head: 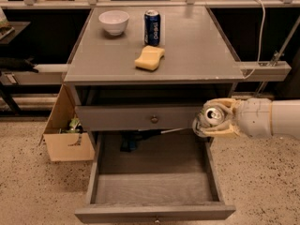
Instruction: Pick 7up can from middle drawer and place on counter
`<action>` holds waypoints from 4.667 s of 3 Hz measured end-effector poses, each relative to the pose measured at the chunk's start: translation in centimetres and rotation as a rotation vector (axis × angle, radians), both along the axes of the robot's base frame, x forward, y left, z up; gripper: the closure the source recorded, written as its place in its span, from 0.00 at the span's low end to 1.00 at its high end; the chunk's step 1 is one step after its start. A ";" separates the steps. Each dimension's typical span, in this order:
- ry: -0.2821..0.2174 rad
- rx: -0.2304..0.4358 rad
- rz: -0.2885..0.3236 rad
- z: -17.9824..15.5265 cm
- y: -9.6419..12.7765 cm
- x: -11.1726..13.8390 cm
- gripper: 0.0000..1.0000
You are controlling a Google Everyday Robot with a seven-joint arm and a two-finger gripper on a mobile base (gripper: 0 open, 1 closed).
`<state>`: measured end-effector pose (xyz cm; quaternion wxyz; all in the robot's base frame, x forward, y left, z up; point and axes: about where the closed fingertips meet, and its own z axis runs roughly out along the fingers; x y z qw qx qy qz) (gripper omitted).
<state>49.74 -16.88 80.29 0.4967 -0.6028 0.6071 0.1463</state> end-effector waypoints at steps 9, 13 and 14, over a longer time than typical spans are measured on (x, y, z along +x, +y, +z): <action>0.213 0.024 -0.172 9.8 -0.7 23.7 0.71; 0.200 0.029 -0.177 10.3 -1.0 23.8 0.00; 0.091 0.080 -0.211 14.2 -2.9 22.8 0.00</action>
Offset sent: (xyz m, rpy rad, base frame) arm 0.0572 -0.0311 0.0936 0.1159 -0.0929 -0.1365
